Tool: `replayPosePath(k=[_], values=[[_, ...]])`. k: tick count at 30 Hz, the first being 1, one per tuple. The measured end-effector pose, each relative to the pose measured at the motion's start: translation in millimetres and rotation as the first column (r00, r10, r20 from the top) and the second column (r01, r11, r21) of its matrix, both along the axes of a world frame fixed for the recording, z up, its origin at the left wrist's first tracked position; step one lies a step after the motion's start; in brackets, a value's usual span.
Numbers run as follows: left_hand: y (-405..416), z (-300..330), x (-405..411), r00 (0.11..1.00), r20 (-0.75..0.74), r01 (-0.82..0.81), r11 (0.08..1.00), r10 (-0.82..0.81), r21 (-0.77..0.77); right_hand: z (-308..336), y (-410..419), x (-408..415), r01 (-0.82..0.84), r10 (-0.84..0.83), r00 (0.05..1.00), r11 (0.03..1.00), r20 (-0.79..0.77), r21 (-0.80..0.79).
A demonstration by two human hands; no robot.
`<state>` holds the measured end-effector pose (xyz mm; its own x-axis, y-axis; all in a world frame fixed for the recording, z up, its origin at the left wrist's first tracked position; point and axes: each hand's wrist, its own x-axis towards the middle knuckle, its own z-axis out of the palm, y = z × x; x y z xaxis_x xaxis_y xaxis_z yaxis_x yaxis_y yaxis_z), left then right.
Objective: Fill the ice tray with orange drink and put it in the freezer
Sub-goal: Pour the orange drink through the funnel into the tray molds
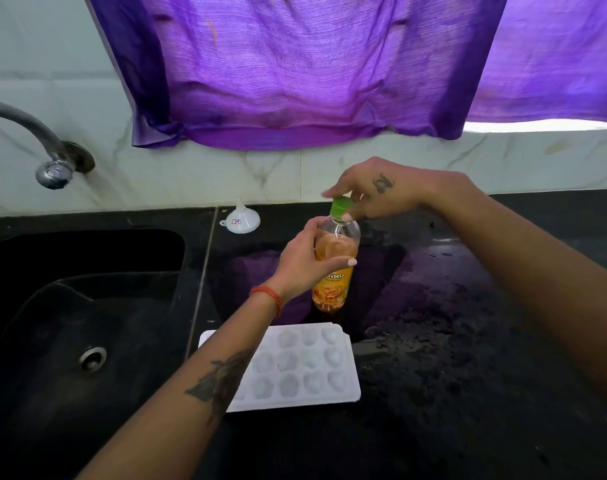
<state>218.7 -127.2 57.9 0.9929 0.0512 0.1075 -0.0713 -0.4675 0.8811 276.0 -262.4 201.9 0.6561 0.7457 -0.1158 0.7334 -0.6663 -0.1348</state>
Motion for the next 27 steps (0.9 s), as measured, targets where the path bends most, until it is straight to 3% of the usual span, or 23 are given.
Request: replayPosePath(k=[3,6,10,15,18,21,24,27], values=[[-5.7,-4.5,-3.6,0.999,0.016,-0.046,0.999,0.046,0.017,-4.2,3.1,1.9,0.095,-0.093,0.993,0.995,0.068,-0.027],[-4.7,-2.9,-4.3,0.999,0.016,-0.045,0.999,0.045,0.000,-8.5,10.8,-6.2,-0.007,0.017,0.982,0.999,0.186,-0.050],[5.8,2.8,-1.8,0.996,-0.061,0.067,0.995,-0.071,-0.074,-0.9,8.4,-8.3,-0.198,0.205,0.970,0.978,0.130,-0.061],[0.2,2.2,-2.3,0.998,-0.052,0.039,0.998,-0.041,-0.048,1.9,5.6,-6.1,-0.142,0.147,0.979,0.989,0.143,-0.047],[1.7,1.6,-4.2,0.997,-0.055,0.048,0.996,-0.052,-0.074,12.0,-1.1,-8.9,-0.129,0.123,0.988,0.990,0.097,0.061],[0.8,0.6,-7.8,0.999,-0.036,0.037,0.995,-0.041,-0.090,20.6,-15.8,-12.0,-0.051,0.035,0.997,0.961,0.064,0.271],[-3.3,-6.1,-14.9,0.999,-0.034,0.005,0.990,-0.010,-0.143,6.8,-43.3,-19.5,0.098,-0.110,0.994,0.857,-0.006,0.507],[-7.2,-17.7,-25.3,0.997,-0.070,-0.028,0.982,0.015,-0.187,-51.2,-67.1,-33.5,0.342,-0.302,0.938,0.728,-0.170,0.595]])
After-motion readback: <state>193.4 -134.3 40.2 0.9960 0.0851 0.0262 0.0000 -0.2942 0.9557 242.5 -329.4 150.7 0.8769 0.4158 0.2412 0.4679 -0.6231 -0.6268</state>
